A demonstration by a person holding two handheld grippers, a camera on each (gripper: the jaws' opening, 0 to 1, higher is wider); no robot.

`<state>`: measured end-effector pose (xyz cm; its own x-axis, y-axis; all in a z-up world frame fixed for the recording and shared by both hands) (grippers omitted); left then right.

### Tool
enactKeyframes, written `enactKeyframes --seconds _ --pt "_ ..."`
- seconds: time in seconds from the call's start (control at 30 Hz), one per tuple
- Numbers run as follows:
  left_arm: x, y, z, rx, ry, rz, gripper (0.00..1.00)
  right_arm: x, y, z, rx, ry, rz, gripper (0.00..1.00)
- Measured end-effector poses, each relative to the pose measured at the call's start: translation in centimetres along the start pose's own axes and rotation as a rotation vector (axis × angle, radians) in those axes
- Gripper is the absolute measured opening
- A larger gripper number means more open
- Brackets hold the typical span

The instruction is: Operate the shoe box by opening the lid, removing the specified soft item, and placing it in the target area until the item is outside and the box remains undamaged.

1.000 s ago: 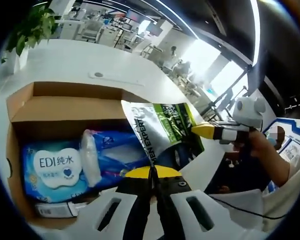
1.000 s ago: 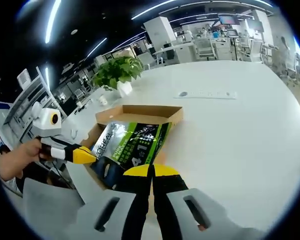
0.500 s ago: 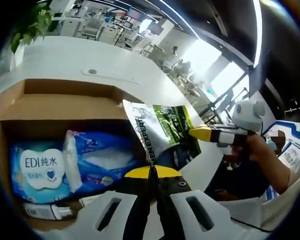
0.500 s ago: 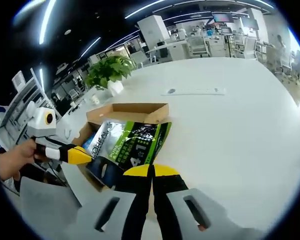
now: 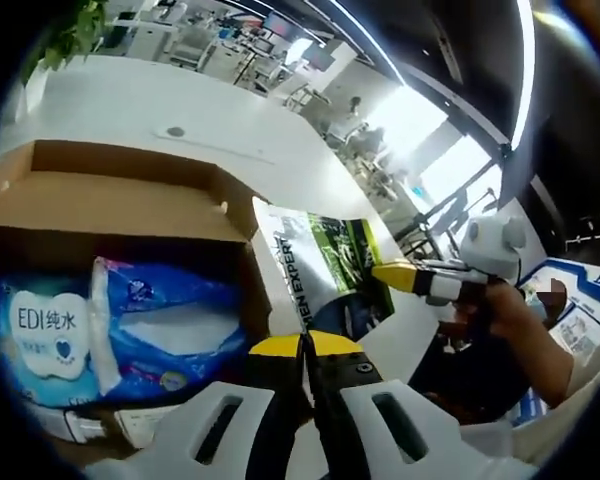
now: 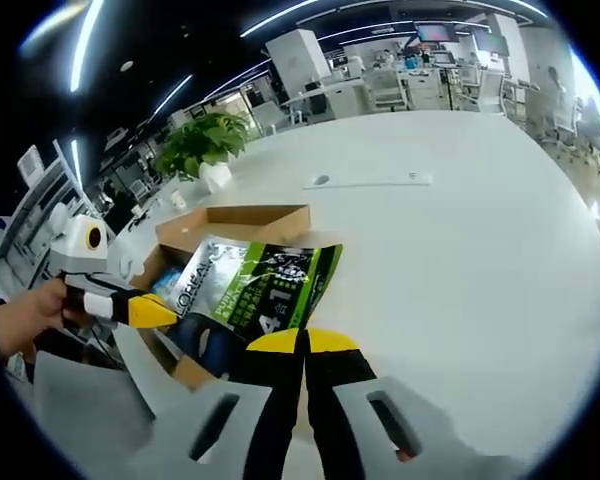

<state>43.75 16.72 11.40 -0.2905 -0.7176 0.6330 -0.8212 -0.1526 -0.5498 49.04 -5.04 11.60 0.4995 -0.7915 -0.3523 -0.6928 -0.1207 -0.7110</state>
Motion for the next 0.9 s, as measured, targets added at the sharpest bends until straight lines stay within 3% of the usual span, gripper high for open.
enactKeyframes --seconds 0.5,0.9 --pt "0.6 -0.5 2.8 0.032 0.036 -0.056 0.00 2.3 0.7 -0.6 -0.003 0.019 0.026 0.00" --pt "0.5 -0.3 4.7 0.064 0.002 -0.029 0.00 4.3 0.9 0.5 -0.003 0.020 0.043 0.00"
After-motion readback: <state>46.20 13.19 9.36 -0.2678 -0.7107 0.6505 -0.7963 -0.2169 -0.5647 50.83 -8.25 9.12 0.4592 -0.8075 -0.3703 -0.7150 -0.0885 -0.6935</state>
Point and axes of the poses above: the point that each gripper's makers call its tool centre point, and the gripper's own axes: z roughly forward along the fingers, x roughly to its right, y roughly out of its underside, the point moved 8 cm from there along -z, roughly backward along the fingers
